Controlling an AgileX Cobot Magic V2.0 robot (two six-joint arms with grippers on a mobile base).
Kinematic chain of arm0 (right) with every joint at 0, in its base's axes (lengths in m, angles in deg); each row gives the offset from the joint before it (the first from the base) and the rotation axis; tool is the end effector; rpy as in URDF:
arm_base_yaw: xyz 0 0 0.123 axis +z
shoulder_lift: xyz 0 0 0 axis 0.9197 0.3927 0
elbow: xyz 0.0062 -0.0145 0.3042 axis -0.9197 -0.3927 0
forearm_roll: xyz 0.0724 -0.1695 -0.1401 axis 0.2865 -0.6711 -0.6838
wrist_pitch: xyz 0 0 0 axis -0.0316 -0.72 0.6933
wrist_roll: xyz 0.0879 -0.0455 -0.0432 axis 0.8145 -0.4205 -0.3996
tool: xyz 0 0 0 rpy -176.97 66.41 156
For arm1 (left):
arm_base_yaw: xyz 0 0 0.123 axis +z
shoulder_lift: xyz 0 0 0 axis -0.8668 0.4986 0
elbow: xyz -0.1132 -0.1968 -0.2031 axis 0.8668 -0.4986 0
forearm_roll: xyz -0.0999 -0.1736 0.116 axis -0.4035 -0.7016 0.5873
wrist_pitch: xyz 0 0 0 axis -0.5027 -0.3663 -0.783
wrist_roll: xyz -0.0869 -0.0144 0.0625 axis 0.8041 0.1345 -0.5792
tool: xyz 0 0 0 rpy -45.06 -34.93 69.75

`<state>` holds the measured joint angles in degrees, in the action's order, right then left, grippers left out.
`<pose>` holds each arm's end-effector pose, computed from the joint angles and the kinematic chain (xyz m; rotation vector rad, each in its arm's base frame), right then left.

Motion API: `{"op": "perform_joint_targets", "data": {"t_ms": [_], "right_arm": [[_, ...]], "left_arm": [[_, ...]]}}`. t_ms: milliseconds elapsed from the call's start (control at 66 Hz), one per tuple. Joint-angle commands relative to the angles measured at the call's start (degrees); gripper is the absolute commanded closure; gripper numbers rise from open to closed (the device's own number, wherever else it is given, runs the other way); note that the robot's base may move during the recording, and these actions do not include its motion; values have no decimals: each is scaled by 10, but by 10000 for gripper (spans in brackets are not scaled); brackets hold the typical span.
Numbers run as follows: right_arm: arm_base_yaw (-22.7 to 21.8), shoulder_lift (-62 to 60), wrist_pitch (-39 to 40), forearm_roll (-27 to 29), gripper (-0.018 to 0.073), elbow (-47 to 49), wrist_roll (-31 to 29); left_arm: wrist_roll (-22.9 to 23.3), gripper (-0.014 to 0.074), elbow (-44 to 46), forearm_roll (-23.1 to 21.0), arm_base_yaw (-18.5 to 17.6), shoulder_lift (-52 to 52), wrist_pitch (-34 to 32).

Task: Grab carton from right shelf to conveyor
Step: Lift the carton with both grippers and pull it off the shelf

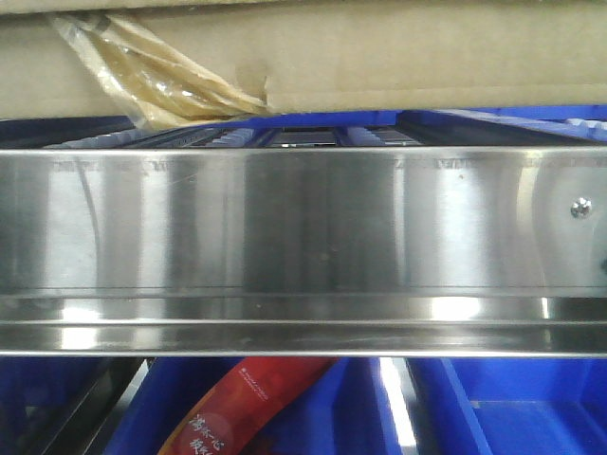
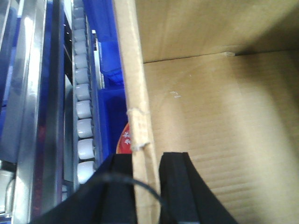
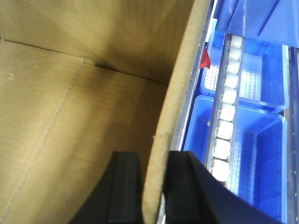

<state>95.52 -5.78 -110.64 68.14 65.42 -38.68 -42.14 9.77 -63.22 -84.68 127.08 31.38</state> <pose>0.2259 0.1158 0.4808 -0.3923 2.3279 0.2416 0.2315 -0.0821 0.4765 0.1009 2.3348 -0.1053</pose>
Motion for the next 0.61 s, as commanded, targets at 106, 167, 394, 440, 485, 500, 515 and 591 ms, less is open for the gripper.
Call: {"op": "perform_joint_targets", "data": {"t_ms": [106,167,394,440,485,500,515,591], "right_arm": [[1,-2,28,5,626,2,-6],[1,-2,28,5,626,2,-6],[1,-2,28,5,626,2,-6],[1,-2,28,5,626,2,-6],[1,-2,28,5,626,2,-6],[1,-2,28,5,626,2,-6],[1,-2,28,5,626,2,-6],[1,-2,28,5,626,2,-6]], "left_arm": [[-1,613,1,-9,-7,-10,-20],[-1,613,1,-9,-7,-10,-20],[-1,613,1,-9,-7,-10,-34],[-1,613,1,-9,-7,-10,-35],[-1,613,1,-9,-7,-10,-35],[-1,613,1,-9,-7,-10,-35],[-1,613,1,-9,-7,-10,-35],[-1,613,1,-9,-7,-10,-35]]}}
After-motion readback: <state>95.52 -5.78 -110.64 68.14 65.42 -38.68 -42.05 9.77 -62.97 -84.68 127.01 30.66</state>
